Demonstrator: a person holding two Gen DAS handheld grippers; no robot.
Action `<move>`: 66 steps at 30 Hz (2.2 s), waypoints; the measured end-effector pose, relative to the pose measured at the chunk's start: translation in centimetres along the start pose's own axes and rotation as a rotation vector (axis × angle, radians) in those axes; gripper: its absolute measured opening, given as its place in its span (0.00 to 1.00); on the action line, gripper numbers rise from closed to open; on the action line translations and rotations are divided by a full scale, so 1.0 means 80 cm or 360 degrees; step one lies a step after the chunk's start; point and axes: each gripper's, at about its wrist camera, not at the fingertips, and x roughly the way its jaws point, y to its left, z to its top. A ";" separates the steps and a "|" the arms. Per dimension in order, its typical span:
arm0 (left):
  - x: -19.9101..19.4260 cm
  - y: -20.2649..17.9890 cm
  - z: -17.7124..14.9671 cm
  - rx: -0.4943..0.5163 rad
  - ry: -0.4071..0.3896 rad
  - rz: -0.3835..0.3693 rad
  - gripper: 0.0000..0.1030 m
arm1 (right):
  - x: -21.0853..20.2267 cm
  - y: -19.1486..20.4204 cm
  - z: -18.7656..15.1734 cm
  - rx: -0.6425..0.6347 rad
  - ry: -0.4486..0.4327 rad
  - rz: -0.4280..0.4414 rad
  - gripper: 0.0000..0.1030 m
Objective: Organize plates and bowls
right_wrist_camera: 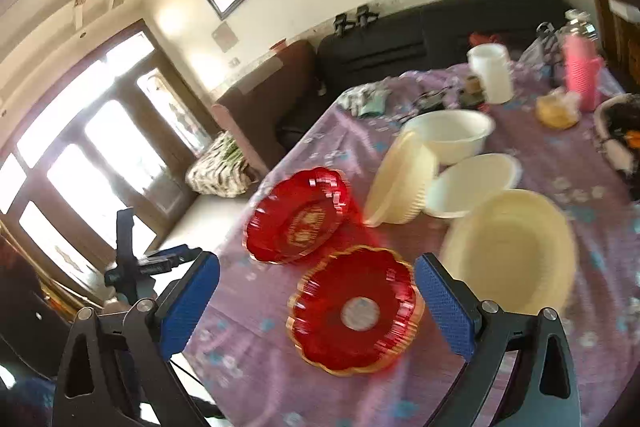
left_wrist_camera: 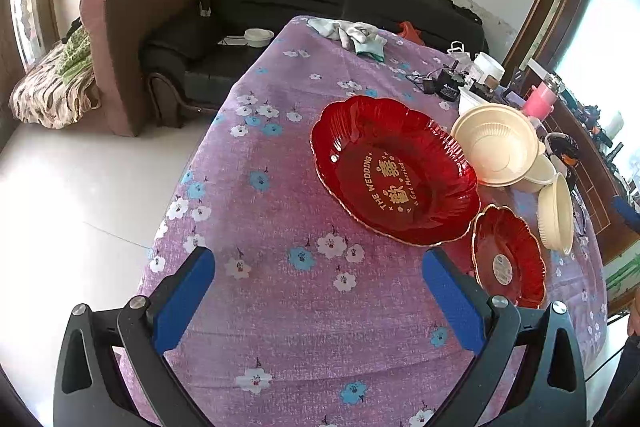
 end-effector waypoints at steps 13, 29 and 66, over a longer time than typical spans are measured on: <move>0.087 -0.008 0.077 0.0050 0.0262 0.0054 0.60 | 0.183 0.010 0.043 0.0221 0.0528 -0.0097 0.63; 0.163 0.002 0.104 -0.0044 0.0380 -0.0015 0.13 | 0.273 -0.022 0.027 0.0222 0.0684 -0.0369 0.28; -0.016 0.084 -0.076 -0.0234 0.0094 0.0185 0.48 | 0.222 0.095 -0.089 -0.0033 0.0774 0.0074 0.18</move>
